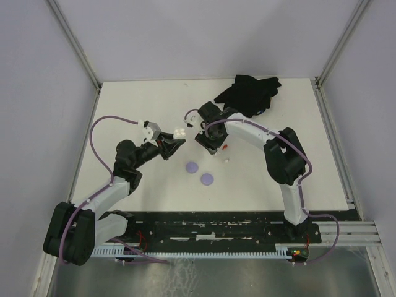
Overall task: Insert the wireless bluetooth earbuds into the charging case
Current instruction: Pick up the earbud from the center of the board.
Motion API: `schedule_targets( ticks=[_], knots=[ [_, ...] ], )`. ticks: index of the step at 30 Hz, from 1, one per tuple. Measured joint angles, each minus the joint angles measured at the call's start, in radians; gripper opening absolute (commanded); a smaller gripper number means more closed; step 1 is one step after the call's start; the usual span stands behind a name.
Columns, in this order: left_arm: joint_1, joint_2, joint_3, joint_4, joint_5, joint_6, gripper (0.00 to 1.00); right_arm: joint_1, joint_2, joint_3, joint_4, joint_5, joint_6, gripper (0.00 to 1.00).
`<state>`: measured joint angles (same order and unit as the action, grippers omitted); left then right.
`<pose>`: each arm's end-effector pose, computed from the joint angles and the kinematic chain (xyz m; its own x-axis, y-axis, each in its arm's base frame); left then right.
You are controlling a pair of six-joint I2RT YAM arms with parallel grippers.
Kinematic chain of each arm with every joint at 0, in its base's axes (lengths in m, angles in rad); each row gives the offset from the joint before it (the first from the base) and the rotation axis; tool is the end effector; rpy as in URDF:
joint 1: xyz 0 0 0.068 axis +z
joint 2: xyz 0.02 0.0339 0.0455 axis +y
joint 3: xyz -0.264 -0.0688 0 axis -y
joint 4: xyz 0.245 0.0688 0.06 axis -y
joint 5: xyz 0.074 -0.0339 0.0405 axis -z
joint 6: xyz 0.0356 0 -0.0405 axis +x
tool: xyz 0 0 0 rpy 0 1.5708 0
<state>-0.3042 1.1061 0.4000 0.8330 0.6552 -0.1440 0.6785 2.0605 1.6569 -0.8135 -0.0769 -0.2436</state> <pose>0.2115 -0.0891 0.2491 0.0027 -0.1201 -0.9928 0.8231 0.5641 -0.0660 0.3338 0.2726 0.2027 -0.5528 -0.7546 -0.3535 -0.8036 0.5951 -0.0136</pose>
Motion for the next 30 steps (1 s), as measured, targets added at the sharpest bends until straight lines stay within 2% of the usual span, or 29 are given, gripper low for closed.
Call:
schedule_targets(
  ticks=[13,23,30],
  knots=[
    [-0.013,0.000,0.000,0.000,0.000,0.000,0.03,0.000,0.137,0.082,-0.041,0.034,-0.025,0.47],
    [-0.034,0.000,0.000,-0.002,0.000,0.007,0.03,0.000,0.168,0.114,-0.083,0.040,-0.034,0.31],
    [-0.040,-0.001,0.000,-0.008,0.000,0.012,0.03,0.000,0.168,0.116,-0.103,0.058,-0.021,0.24]
  ],
)
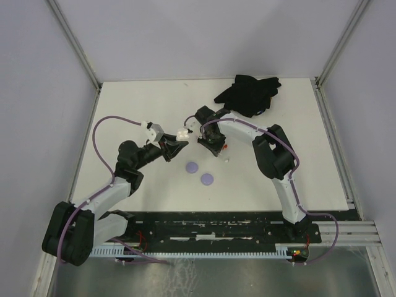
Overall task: Insert the wireless bluetooth earbuds into the charging case
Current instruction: Pick up the earbud from the center of the board.
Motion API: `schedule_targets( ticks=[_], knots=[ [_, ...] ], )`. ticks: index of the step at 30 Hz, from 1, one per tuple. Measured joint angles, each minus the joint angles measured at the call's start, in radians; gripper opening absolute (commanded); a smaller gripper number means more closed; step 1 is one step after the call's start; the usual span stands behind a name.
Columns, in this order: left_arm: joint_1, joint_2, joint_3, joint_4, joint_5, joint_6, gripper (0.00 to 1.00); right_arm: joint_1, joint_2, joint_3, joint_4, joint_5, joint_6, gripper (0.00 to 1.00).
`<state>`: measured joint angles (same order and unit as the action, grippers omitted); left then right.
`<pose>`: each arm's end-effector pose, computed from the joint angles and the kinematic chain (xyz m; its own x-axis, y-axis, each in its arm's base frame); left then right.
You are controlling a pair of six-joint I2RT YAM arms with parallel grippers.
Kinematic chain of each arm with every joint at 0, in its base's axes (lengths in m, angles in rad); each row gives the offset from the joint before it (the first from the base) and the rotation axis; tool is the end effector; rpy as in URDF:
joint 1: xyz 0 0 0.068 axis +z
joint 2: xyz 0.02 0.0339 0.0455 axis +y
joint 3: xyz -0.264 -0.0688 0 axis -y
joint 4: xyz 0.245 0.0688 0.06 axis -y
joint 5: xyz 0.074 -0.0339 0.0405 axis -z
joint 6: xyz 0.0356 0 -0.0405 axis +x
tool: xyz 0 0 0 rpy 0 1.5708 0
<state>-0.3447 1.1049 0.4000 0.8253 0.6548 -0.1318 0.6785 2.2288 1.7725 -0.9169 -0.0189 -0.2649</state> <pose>0.2076 -0.0976 0.2486 0.0021 -0.1115 -0.9938 0.8446 0.5322 -0.0580 0.3494 0.2825 0.1608 -0.5717 -0.7971 -0.1943 -0.8083 0.5879 -0.0335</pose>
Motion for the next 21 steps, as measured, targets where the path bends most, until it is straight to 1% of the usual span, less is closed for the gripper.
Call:
schedule_targets(
  ticks=[3,8,12,21],
  knots=[
    [0.000,-0.004,0.000,0.001,0.000,0.000,0.03,0.000,0.000,0.000,-0.001,0.007,0.023,0.21],
    [0.000,-0.010,-0.002,0.015,-0.001,0.000,0.03,0.000,-0.043,-0.029,0.003,0.035,0.107,0.21],
    [0.000,-0.019,-0.011,0.047,-0.001,-0.001,0.03,0.001,-0.146,-0.053,0.004,0.074,0.188,0.21],
    [-0.004,-0.030,-0.035,0.150,0.002,-0.005,0.03,0.037,-0.451,-0.079,0.044,0.162,0.371,0.22]
  ],
)
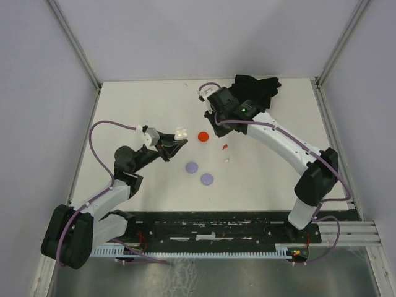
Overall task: Insert the wireless bluetooth earbuds into the charging case
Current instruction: Pick up the earbud from the center of the board, then place the earbud in the charging case.
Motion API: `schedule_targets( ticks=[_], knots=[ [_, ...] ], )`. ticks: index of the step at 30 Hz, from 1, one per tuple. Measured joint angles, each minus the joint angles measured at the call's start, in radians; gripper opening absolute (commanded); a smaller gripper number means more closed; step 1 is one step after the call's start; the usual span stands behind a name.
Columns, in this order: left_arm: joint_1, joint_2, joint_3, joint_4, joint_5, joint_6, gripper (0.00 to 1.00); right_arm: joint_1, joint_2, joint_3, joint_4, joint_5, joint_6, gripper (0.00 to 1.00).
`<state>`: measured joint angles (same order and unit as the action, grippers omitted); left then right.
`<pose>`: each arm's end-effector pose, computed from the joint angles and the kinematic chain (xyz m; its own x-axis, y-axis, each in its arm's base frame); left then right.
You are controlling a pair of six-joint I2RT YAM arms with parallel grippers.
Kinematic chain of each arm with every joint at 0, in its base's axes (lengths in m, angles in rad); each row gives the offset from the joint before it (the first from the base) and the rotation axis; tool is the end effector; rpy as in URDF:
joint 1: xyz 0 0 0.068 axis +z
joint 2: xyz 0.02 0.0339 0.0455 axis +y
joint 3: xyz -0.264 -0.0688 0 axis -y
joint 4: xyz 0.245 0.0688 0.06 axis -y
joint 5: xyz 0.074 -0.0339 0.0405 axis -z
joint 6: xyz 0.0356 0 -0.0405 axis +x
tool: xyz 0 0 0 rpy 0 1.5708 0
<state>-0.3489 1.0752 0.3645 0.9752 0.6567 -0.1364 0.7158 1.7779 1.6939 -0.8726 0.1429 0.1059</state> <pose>0.1974 -0.0949 0.2581 0.1313 -0.1624 -0.9780 0.8503 0.5256 0.0269 0.2949 0.2497 0.3218 -0.6753 -0.4486 -0.5854 -0.5191 0.8529 -0.0548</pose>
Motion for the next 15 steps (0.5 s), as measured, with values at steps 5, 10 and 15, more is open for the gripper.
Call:
schedule_targets(
  ticks=[5,10,15],
  knots=[
    [-0.008,0.000,0.000,0.044,0.013,0.000,0.03,0.057,-0.125,-0.013,0.040,0.050,0.069,0.21],
    [-0.028,0.004,0.000,0.069,0.033,0.008,0.03,0.106,-0.227,-0.056,0.111,0.077,0.107,0.20],
    [-0.043,0.006,0.013,0.075,0.040,0.037,0.03,0.145,-0.328,-0.127,0.213,0.083,0.135,0.20]
  ],
)
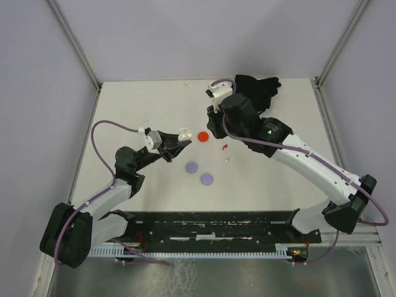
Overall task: Insert the wireless bluetooth earbuds into the charging case
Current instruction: Place the earbud in the charging case.
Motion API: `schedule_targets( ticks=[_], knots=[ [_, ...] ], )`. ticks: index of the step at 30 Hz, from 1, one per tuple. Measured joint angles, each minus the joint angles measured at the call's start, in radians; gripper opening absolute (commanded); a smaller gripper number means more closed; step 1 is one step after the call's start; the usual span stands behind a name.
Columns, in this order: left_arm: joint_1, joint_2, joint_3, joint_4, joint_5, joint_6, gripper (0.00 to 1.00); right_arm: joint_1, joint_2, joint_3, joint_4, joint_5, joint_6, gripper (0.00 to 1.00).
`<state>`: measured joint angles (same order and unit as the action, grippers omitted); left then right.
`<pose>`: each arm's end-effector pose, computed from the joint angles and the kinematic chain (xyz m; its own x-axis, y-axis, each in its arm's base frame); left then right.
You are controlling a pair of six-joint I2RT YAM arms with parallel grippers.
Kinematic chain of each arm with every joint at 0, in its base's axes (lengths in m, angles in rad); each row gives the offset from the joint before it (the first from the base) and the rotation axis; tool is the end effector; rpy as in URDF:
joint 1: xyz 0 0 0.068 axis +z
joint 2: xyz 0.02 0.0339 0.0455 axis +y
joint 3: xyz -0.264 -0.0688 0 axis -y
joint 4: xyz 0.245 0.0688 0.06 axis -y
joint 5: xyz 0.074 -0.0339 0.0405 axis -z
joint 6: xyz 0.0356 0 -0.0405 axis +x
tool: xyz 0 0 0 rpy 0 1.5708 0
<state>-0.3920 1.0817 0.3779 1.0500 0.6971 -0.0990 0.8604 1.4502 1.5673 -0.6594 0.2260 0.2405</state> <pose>0.1917 -0.1040 0.2681 0.2279 -0.1762 -0.9576 0.8778 0.4627 0.1238 0.2132 0.2356 0.4077 -0.4731 -0.1940 -0.8594 -0.5158 0.8518 0.0917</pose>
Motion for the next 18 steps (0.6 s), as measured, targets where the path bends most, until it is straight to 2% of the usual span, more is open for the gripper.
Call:
schedule_targets(
  ticks=[7,18],
  knots=[
    [-0.013,0.013,0.023,0.024,0.011,0.034,0.03,0.080,-0.103,-0.098,0.201,-0.002,0.037,0.18],
    [-0.043,0.022,0.023,0.100,-0.014,0.037,0.03,0.188,-0.131,-0.247,0.471,0.040,0.060,0.18]
  ],
)
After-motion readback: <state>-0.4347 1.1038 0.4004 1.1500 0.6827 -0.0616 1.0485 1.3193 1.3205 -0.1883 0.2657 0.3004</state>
